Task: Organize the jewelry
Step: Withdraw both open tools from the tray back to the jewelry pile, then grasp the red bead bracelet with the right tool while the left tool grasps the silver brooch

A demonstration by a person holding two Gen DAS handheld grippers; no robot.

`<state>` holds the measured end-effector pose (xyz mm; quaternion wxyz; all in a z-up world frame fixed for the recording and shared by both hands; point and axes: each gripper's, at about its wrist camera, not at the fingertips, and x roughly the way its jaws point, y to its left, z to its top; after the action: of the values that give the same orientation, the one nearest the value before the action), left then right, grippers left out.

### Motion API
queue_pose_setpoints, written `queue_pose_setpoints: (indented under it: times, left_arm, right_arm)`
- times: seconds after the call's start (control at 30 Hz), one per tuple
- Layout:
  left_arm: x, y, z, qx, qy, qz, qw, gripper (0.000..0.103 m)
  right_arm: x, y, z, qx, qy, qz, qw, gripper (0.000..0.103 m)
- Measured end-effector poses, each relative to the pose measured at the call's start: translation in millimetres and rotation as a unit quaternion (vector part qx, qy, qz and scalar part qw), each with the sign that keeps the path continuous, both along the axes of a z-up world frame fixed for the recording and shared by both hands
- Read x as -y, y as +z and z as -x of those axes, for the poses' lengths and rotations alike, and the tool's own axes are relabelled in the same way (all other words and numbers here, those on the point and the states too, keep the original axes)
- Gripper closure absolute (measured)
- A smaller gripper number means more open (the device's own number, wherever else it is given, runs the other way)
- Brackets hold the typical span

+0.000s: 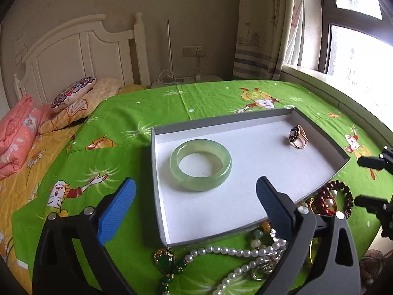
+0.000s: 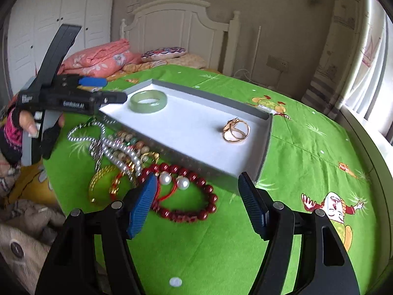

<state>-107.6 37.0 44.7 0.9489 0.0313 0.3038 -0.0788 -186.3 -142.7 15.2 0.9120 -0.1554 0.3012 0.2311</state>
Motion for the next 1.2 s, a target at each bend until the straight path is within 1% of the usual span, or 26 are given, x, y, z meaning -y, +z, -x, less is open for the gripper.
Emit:
queue_pose_setpoints:
  times: [0.07, 0.1, 0.13, 0.17, 0.2, 0.27, 0.37, 0.47, 0.5, 0.57, 0.63, 0.7, 0.73, 0.8, 0.83, 0.87, 0.93, 1.03, 1.1, 1.2]
  left_arm:
    - [-10, 3, 14, 0.004, 0.009, 0.029, 0.9995, 0.002]
    - [-14, 3, 21, 0.001, 0.012, 0.040, 0.9991, 0.002]
    - [-17, 2, 28, -0.002, 0.015, 0.048, 0.9988, 0.002]
    - [-19, 1, 35, -0.003, 0.019, 0.053, 0.9984, 0.002]
    - [-21, -1, 43, -0.006, 0.022, 0.055, 0.9983, 0.002]
    - [-23, -6, 58, -0.015, 0.019, 0.050, 0.9984, 0.002]
    - [-20, -15, 79, -0.031, 0.006, 0.041, 0.9987, 0.002]
    - [-11, -27, 94, -0.050, -0.017, 0.035, 0.9980, 0.002]
    - [-5, -29, 99, -0.053, -0.025, 0.028, 0.9979, 0.002]
    - [6, -33, 103, -0.059, -0.048, 0.017, 0.9970, 0.002]
    - [18, -35, 105, -0.063, -0.074, 0.011, 0.9952, 0.002]
    - [28, -36, 105, -0.064, -0.091, 0.011, 0.9937, 0.002]
    - [31, -38, 104, -0.066, -0.096, 0.013, 0.9931, 0.002]
    - [35, -40, 103, -0.066, -0.099, 0.011, 0.9928, 0.015]
    - [37, -42, 102, -0.069, -0.098, 0.004, 0.9928, 0.028]
    - [38, -44, 101, -0.071, -0.095, -0.001, 0.9929, 0.035]
    - [35, -46, 98, -0.073, -0.088, -0.001, 0.9934, 0.036]
    - [30, -43, 88, -0.075, -0.081, 0.011, 0.9938, 0.036]
    - [31, -40, 83, -0.073, -0.086, 0.016, 0.9935, 0.036]
    - [42, -42, 76, -0.078, -0.095, 0.000, 0.9924, 0.036]
  right_arm:
    - [0, -8, 15, 0.001, 0.031, 0.019, 0.999, 0.041]
    - [0, -11, 19, 0.003, 0.039, 0.023, 0.999, 0.046]
    - [-1, -14, 23, 0.004, 0.045, 0.026, 0.999, 0.050]
    - [-3, -16, 25, 0.003, 0.050, 0.030, 0.998, 0.052]
    - [-5, -17, 24, 0.003, 0.053, 0.035, 0.998, 0.054]
    - [-8, -17, 20, 0.003, 0.062, 0.048, 0.997, 0.055]
    - [-16, -18, 14, -0.001, 0.090, 0.067, 0.994, 0.055]
    - [-27, -22, 6, -0.019, 0.108, 0.091, 0.990, 0.056]
    - [-29, -21, 5, -0.020, 0.113, 0.089, 0.989, 0.057]
    - [-30, -20, 0, -0.038, 0.119, 0.079, 0.989, 0.061]
    - [-29, -21, 0, -0.053, 0.131, 0.062, 0.988, 0.077]
    - [-27, -22, 5, -0.050, 0.131, 0.054, 0.989, 0.084]
    - [-26, -21, 8, -0.047, 0.130, 0.052, 0.989, 0.085]
    - [-21, -19, 15, -0.037, 0.123, 0.040, 0.991, 0.086]
    - [-19, -18, 18, -0.032, 0.118, 0.033, 0.992, 0.086]
    - [-16, -17, 21, -0.029, 0.113, 0.026, 0.993, 0.087]
    - [-10, -17, 21, -0.024, 0.101, 0.013, 0.995, 0.087]
    - [-4, -20, 14, -0.029, 0.082, -0.005, 0.996, 0.087]
    - [-3, -20, 11, -0.031, 0.075, -0.014, 0.997, 0.087]
    - [-4, -20, 9, -0.030, 0.072, -0.021, 0.997, 0.087]
